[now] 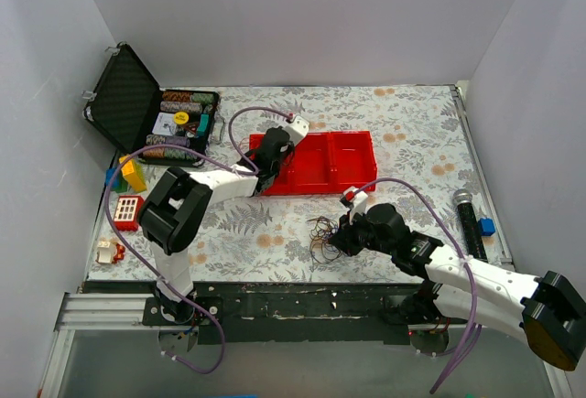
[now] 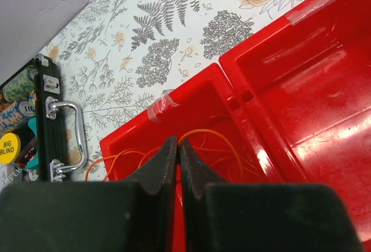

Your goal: Untangle the cables

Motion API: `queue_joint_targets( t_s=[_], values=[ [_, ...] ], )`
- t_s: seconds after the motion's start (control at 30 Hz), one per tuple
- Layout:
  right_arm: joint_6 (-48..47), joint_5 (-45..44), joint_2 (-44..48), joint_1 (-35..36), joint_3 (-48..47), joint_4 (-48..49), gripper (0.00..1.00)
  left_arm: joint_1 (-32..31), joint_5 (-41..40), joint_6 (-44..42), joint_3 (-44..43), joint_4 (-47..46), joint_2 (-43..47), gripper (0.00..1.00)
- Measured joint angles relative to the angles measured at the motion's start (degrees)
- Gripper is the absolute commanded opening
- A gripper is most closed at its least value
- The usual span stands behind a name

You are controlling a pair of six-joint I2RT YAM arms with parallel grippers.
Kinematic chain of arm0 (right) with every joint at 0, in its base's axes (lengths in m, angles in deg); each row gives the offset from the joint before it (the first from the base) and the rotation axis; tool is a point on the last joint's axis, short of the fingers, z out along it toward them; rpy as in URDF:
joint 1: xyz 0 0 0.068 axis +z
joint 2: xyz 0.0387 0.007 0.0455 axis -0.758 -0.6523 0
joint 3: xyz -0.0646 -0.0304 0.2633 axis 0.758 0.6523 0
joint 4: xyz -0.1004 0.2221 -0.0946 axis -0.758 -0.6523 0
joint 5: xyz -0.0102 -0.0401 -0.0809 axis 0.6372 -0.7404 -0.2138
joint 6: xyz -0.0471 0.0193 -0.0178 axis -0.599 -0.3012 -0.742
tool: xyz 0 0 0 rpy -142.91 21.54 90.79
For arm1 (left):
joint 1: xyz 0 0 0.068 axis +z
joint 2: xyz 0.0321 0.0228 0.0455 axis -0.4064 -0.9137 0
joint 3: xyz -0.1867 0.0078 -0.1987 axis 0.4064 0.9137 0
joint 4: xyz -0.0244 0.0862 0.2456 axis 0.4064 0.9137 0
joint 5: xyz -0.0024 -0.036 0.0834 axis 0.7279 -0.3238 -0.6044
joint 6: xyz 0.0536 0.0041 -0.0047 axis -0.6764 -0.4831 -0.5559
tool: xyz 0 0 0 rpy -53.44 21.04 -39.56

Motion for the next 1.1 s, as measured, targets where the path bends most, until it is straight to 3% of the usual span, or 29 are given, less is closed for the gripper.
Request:
queue_joint_targets(
  t_s=[0.03, 0.07, 0.1, 0.27, 0.57, 0.93, 1.1],
  values=[
    [0.0, -0.02, 0.04, 0.0, 0.0, -0.02, 0.03, -0.02, 0.37, 0.39, -0.61, 1.31, -0.07, 0.11],
    [-0.02, -0.02, 0.09, -0.02, 0.0, 0.0, 0.03, -0.02, 0.61, 0.59, -1.18, 2.23, -0.07, 0.38],
    [0.0, -0.02, 0.15, -0.02, 0.02, 0.0, 0.03, 0.04, 0.9, 1.01, -2.14, 2.99, -0.02, 0.53],
    [0.0, 0.02, 0.24, -0.04, 0.07, 0.0, 0.03, 0.74, 3.41, 2.51, -5.44, 6.32, 1.66, 0.93],
    [0.0, 0.26, 0.24, -0.04, 0.07, 0.02, 0.03, 4.83, 7.93, 7.45, -10.75, 13.79, 5.95, 0.98],
    [-0.07, 1.53, -0.92, -0.37, 0.61, 1.25, 0.04, 24.87, 22.71, 22.51, -16.59, 26.97, 1.25, 0.98],
    [-0.17, 1.99, -1.88, -0.37, 0.61, 1.31, 0.04, 25.92, 29.7, 25.11, -15.98, 28.83, -1.46, 0.98]
  ],
)
